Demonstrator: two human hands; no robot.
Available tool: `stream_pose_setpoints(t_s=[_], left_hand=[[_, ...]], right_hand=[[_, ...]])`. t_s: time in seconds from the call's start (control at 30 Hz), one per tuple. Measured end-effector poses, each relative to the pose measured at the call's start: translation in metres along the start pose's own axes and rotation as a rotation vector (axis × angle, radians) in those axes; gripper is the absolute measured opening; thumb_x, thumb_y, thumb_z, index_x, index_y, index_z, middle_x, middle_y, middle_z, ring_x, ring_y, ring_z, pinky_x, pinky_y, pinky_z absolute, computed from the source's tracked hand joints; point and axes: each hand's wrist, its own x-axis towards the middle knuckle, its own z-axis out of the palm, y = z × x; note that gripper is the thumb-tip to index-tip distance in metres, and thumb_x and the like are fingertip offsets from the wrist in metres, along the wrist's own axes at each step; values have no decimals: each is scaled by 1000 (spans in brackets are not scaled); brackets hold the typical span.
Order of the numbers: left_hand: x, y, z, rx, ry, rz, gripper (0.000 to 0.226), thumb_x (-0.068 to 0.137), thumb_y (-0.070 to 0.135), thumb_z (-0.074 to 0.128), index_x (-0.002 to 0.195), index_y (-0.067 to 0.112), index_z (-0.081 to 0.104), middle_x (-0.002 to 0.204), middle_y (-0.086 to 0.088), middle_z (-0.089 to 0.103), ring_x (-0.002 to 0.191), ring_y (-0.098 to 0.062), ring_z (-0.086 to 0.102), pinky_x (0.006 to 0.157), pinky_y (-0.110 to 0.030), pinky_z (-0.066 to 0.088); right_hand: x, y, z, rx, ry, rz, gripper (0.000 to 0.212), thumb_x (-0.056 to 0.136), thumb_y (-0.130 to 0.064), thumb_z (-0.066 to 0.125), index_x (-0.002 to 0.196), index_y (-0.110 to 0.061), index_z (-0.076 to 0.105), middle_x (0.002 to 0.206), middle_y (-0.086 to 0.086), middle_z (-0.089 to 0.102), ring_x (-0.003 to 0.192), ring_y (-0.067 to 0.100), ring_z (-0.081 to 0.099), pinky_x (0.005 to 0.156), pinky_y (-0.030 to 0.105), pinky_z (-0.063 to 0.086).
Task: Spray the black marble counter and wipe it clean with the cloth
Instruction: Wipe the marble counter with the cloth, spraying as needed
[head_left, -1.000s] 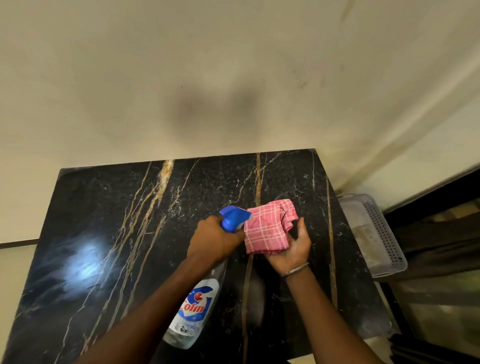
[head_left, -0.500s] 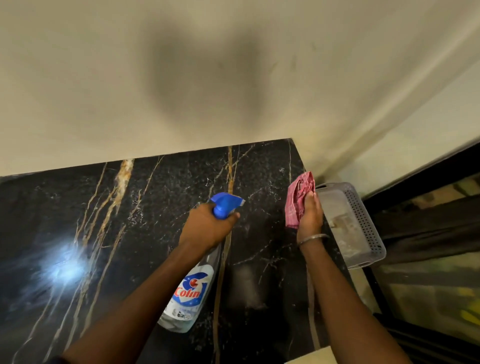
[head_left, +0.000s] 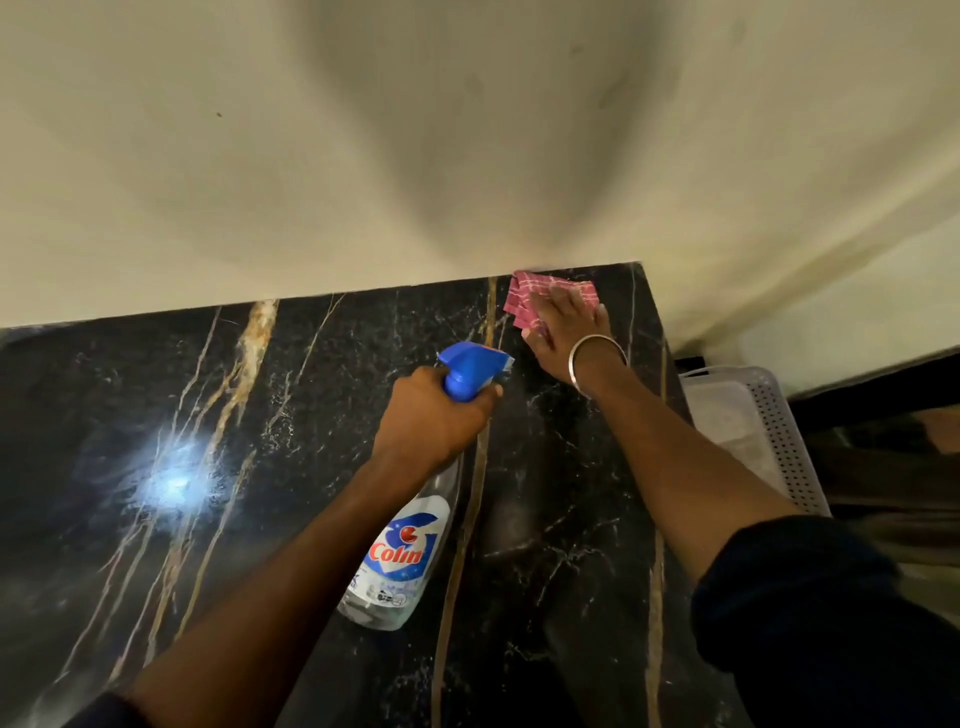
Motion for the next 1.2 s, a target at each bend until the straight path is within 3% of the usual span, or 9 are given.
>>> stream_pose_setpoints(t_s=[0.1, 0.2, 0.33, 0.43, 0.57, 0.7, 0.8, 0.93, 1.2], left_hand=[[14, -7, -3, 1, -13, -9, 21, 84, 37, 70, 93, 23, 57, 74, 0, 66, 66, -12, 65, 63, -24, 54], [29, -12, -3, 1, -37, 12, 21, 86, 35, 69, 98, 22, 56, 73, 3, 64, 64, -8, 63, 61, -19, 51], [49, -15, -6, -18, -21, 50, 25, 87, 33, 68, 105, 21, 57, 72, 8, 62, 62, -4, 61, 56, -9, 48], [61, -18, -10, -46, -19, 76, 24, 87, 31, 69, 106, 23, 56, 74, 10, 62, 62, 0, 61, 56, -2, 46], [71, -30, -18, -68, -17, 70, 24, 86, 33, 69, 104, 21, 58, 72, 9, 63, 60, 3, 61, 54, -3, 45], [73, -48, -29, -96, -1, 55, 25, 87, 33, 70, 106, 22, 58, 73, 9, 63, 61, 5, 62, 54, -3, 45], [72, -62, -42, -111, -2, 22, 18, 86, 33, 70, 96, 24, 59, 70, 8, 63, 60, 7, 61, 52, -3, 43], [70, -79, -64, -119, 48, -23, 16, 82, 38, 73, 85, 31, 59, 68, 6, 66, 58, -2, 65, 51, -8, 47], [63, -120, -123, -134, 77, -51, 21, 83, 41, 71, 91, 25, 61, 71, 4, 67, 63, -7, 65, 60, -18, 50]], right_hand=[[9, -7, 18, -76, -5, 70, 64, 104, -48, 26, 158, -28, -4, 166, 1, -11, 152, 29, -10, 121, 58, -4], [17, 3, 21, -39, 74, 98, 61, 105, -42, 26, 158, -30, -1, 166, 0, -10, 152, 27, -11, 121, 57, -4], [27, 40, 15, 13, 142, 164, 60, 102, -37, 34, 157, -32, 12, 167, -1, 0, 153, 27, -4, 121, 57, 1], [24, 67, 15, 76, 241, 312, 61, 100, -32, 40, 157, -26, 18, 166, 6, 9, 152, 32, 4, 120, 58, 10], [24, 81, 11, 163, 275, 495, 62, 98, -32, 37, 156, -20, 18, 165, 14, 10, 151, 39, 8, 116, 59, 20], [30, 54, 19, 116, 273, 563, 66, 99, -31, 37, 157, -15, 11, 165, 16, 6, 152, 36, 3, 120, 57, 7], [34, 21, 22, 109, 258, 551, 67, 100, -33, 35, 158, -14, 7, 165, 15, 3, 152, 35, -1, 120, 57, 1], [40, -42, 33, 100, 271, 513, 68, 99, -36, 35, 158, -16, 7, 165, 14, 6, 152, 35, 1, 120, 59, 2], [42, -158, 52, 75, 235, 416, 66, 101, -37, 33, 159, -20, 5, 166, 12, 1, 152, 35, -3, 119, 59, -1]])
